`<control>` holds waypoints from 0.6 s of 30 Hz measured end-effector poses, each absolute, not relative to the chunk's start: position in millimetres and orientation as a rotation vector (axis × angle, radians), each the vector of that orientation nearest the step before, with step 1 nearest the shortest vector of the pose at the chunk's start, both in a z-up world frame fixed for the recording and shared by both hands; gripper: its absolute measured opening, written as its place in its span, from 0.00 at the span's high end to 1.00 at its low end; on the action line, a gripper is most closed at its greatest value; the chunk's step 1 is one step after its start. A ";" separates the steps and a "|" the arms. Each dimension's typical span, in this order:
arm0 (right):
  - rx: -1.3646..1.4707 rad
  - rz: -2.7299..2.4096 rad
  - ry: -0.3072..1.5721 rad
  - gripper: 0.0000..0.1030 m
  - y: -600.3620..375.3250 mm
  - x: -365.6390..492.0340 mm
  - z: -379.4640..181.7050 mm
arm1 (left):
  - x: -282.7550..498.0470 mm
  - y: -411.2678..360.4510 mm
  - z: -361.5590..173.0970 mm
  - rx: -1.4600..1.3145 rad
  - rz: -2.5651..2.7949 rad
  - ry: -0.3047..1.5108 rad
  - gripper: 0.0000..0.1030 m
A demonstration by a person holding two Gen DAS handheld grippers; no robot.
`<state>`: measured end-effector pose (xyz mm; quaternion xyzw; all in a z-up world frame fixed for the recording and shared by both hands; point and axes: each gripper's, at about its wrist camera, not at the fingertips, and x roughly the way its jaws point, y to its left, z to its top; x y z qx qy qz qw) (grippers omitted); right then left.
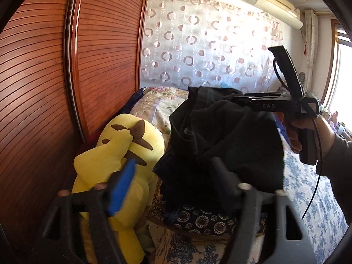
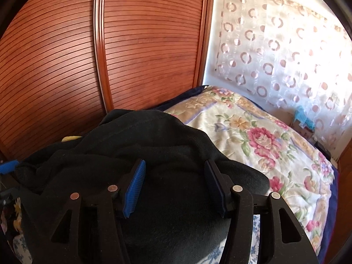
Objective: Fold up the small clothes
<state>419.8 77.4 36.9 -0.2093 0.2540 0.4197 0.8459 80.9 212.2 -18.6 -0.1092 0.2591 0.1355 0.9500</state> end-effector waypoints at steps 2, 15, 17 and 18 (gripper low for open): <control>-0.418 0.884 0.530 0.42 70.6 410.0 39.5 | 75.8 208.5 -14.6 -0.210 0.277 0.520 0.22; -0.328 0.954 0.468 0.29 30.3 320.4 39.6 | 50.0 187.3 3.1 -0.130 0.295 0.487 0.16; -0.313 0.963 0.466 0.28 20.7 304.9 39.4 | 48.2 179.6 2.7 -0.130 0.257 0.499 0.16; -0.302 0.964 0.465 0.28 14.7 300.1 39.6 | 47.9 176.1 2.5 -0.124 0.251 0.504 0.16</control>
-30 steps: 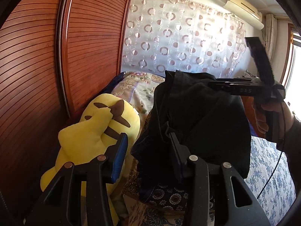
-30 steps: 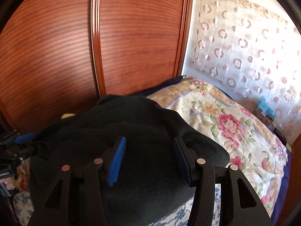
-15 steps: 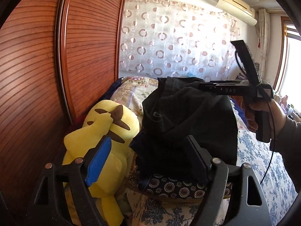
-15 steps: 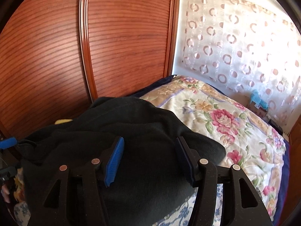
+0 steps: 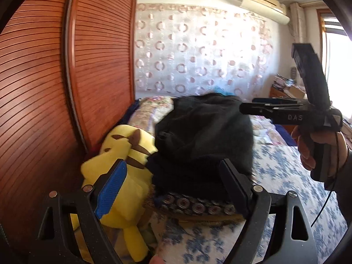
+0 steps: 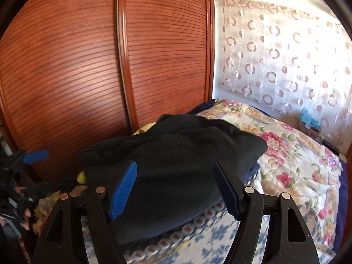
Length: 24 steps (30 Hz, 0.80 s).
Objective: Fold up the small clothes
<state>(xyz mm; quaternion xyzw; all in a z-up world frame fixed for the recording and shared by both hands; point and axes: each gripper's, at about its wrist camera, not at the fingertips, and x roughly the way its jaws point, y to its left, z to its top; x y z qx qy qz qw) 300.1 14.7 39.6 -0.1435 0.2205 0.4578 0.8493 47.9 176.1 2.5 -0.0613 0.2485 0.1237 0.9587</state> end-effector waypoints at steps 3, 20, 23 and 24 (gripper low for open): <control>-0.287 0.939 0.448 0.26 -6.9 276.6 42.3 | 46.1 161.5 1.2 -0.093 0.232 0.511 0.16; -0.174 0.646 0.427 0.22 -162.8 129.3 23.4 | 41.7 56.9 5.2 -0.065 0.058 0.503 0.16; -0.128 0.569 0.403 0.22 -193.4 97.9 28.0 | 40.6 41.0 11.9 -0.055 0.042 0.495 0.16; -0.118 0.551 0.399 0.22 -202.2 89.0 30.0 | 40.0 36.1 15.0 -0.052 0.037 0.491 0.16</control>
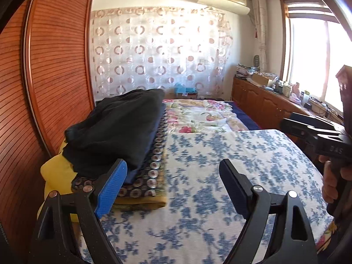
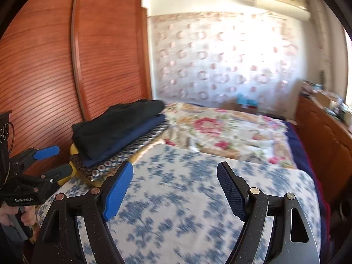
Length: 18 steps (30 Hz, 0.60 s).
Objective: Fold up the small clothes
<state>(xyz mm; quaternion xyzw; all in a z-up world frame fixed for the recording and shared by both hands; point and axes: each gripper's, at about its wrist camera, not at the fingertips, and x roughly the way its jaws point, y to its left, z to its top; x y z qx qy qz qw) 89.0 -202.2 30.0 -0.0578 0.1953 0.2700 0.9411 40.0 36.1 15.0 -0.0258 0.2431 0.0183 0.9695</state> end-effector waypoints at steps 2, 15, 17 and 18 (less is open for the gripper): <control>-0.102 0.508 0.385 0.22 -220.0 71.5 34.3 | 38.3 27.3 21.7 -0.049 0.027 0.483 0.16; -0.040 0.342 0.307 0.22 -284.7 -29.0 60.9 | 25.4 -12.3 54.1 -0.031 -0.017 0.430 0.16; -0.031 0.331 0.299 0.22 -287.8 -37.8 62.8 | 24.7 -15.3 54.8 -0.025 -0.017 0.428 0.16; -0.030 0.325 0.297 0.22 -288.3 -40.6 63.4 | 24.2 -16.7 55.2 -0.023 -0.017 0.426 0.16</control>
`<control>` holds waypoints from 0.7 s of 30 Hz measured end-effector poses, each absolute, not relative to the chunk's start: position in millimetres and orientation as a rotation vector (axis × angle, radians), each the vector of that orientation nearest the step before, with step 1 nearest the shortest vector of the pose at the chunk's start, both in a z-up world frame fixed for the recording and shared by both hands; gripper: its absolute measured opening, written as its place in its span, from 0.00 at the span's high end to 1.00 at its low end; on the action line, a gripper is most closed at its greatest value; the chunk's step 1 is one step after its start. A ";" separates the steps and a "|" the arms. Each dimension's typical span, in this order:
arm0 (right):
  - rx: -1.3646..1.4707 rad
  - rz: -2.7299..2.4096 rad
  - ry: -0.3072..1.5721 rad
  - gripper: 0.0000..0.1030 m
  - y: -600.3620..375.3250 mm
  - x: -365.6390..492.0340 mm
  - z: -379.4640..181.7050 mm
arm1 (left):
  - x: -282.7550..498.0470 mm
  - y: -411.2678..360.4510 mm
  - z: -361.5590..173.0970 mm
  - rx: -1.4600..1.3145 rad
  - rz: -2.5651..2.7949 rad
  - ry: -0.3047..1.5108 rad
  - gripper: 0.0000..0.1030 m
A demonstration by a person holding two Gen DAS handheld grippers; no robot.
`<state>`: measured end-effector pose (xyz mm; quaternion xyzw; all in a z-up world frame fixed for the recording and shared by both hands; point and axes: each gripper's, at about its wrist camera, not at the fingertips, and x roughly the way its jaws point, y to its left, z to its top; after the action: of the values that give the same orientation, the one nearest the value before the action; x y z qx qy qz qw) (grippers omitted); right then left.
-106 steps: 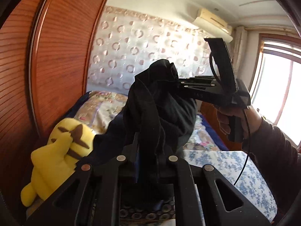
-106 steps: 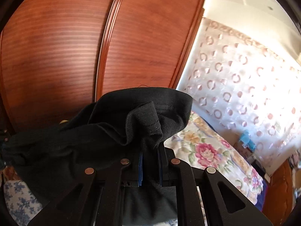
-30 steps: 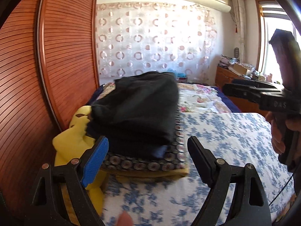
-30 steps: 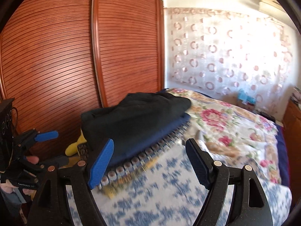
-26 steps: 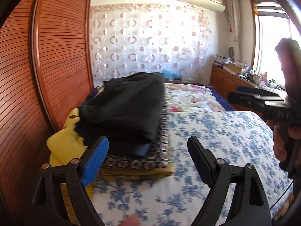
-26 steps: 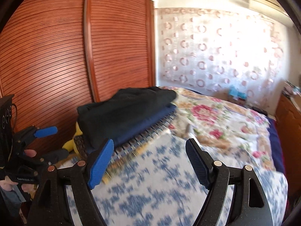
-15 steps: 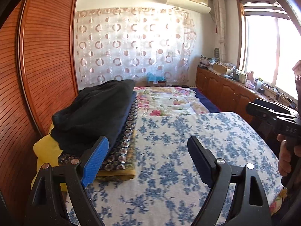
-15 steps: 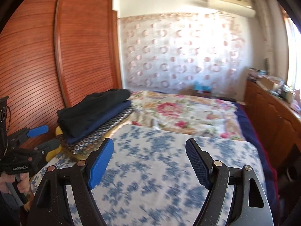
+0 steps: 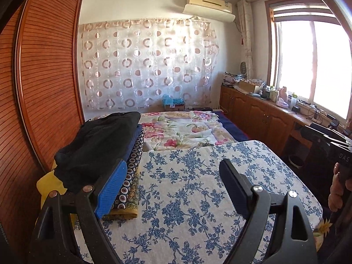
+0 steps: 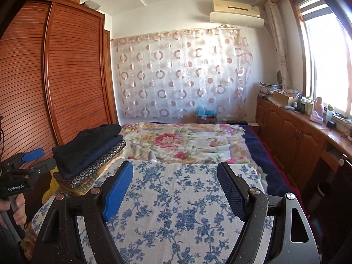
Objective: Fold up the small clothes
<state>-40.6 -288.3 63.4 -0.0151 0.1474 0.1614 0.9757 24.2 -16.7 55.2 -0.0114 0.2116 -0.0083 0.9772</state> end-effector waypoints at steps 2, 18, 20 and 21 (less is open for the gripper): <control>-0.029 0.318 0.295 0.22 -284.9 -40.5 62.9 | 23.8 -17.2 55.9 -0.023 -0.017 0.427 0.16; -0.025 0.300 0.297 0.22 -263.0 -27.8 55.6 | 18.8 -17.0 59.7 -0.031 -0.009 0.420 0.16; -0.024 0.301 0.297 0.22 -264.1 -26.1 56.3 | 18.7 -16.9 59.8 -0.031 -0.010 0.420 0.16; -0.022 0.302 0.297 0.22 -265.3 -24.0 56.4 | 18.7 -16.8 59.8 -0.029 -0.010 0.420 0.16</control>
<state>-24.0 -265.3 56.4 -0.0110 0.1475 0.1499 0.9776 18.7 -16.8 59.8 -0.0146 0.2083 -0.0048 0.9779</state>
